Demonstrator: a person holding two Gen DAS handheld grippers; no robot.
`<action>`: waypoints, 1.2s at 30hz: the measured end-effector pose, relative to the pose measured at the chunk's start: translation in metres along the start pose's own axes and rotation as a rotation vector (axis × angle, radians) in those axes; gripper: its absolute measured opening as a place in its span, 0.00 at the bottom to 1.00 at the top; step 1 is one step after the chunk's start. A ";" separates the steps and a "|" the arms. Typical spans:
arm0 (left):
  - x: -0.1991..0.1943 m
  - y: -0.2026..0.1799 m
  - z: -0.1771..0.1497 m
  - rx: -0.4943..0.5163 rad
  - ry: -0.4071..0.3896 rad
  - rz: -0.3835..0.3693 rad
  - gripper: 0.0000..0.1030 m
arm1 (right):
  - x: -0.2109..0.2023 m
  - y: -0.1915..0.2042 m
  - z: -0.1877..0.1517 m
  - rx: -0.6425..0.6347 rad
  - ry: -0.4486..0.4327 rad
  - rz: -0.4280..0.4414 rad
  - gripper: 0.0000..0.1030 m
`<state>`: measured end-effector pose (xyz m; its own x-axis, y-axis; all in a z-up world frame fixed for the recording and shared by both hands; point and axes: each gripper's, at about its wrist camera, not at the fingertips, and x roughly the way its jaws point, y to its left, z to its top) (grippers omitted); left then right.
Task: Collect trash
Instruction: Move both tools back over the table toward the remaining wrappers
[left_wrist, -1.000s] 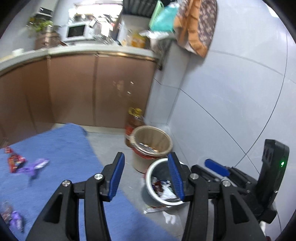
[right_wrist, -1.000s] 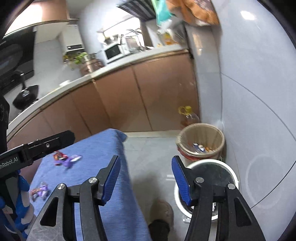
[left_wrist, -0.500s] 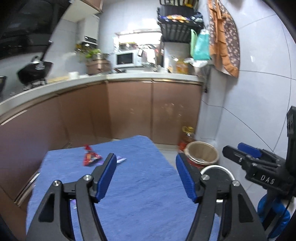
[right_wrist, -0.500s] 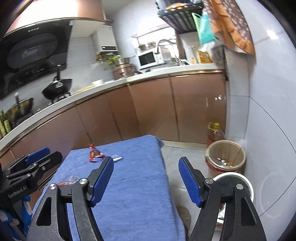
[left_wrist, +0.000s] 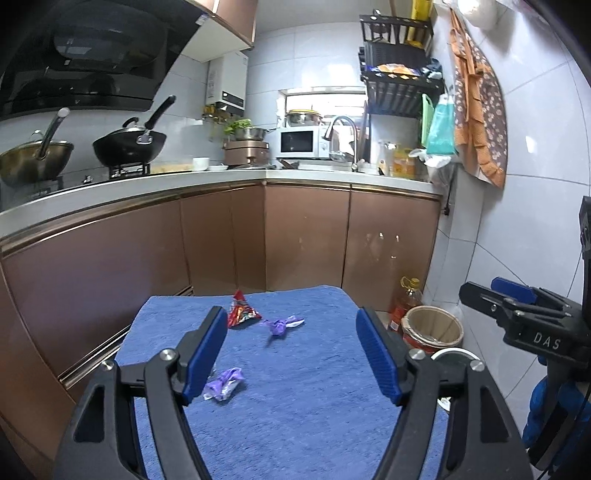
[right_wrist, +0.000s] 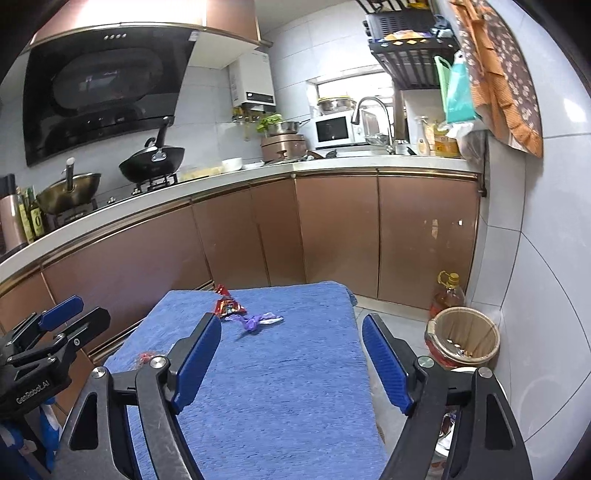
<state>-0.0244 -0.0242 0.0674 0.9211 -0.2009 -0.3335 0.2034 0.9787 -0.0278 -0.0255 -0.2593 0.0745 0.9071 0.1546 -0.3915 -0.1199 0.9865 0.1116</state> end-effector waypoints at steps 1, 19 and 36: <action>-0.001 0.006 -0.002 -0.009 0.001 0.006 0.68 | 0.001 0.004 0.000 -0.008 0.004 0.001 0.75; 0.013 0.123 -0.048 -0.144 0.037 0.173 0.69 | 0.063 0.064 -0.007 -0.131 0.138 0.002 0.75; 0.074 0.220 -0.105 -0.030 0.261 0.133 0.69 | 0.181 0.127 -0.043 -0.129 0.401 0.226 0.72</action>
<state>0.0530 0.1805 -0.0626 0.8218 -0.0566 -0.5670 0.0726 0.9973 0.0056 0.1060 -0.1039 -0.0210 0.6283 0.3493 -0.6951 -0.3684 0.9206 0.1297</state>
